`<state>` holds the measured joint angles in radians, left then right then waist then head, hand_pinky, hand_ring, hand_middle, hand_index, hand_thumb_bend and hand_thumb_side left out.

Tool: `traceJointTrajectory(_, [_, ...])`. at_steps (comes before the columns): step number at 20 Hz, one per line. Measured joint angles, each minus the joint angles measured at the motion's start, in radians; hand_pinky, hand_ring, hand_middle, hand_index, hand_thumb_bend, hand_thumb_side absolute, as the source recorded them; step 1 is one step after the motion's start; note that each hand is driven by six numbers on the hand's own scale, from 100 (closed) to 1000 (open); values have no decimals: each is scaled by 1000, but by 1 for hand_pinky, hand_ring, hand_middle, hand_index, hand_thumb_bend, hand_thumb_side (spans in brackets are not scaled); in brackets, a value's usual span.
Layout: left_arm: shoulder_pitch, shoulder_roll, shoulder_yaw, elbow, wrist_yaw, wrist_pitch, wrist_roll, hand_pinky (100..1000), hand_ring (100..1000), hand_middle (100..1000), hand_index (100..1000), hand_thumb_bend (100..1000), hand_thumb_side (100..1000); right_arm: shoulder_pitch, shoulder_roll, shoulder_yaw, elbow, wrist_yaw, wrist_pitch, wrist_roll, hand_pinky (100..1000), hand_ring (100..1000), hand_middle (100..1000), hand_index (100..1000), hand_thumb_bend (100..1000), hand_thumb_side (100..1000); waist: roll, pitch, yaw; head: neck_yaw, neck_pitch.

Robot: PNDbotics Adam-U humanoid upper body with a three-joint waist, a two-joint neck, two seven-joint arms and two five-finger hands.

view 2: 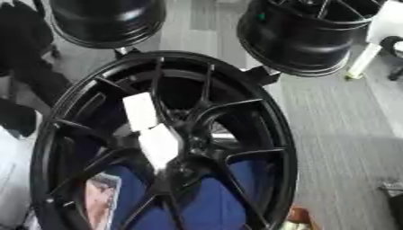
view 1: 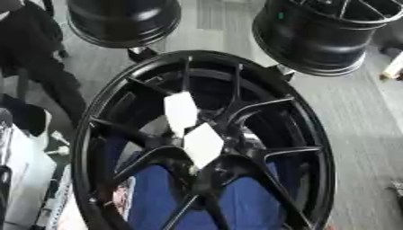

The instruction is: Pull the pin out of the wheel hub.

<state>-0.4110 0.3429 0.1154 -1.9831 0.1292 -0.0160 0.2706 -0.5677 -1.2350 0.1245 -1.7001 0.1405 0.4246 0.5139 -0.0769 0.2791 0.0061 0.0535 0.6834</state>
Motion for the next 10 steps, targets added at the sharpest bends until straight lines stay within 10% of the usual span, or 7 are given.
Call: traceJointTrajectory(10, [0,0,-1,0,-1,0,1,673,720,494,795,100,713,251,4,-186,86,69,8,18,919,901,826,824,201,198,0,-1,18,-5,-1])
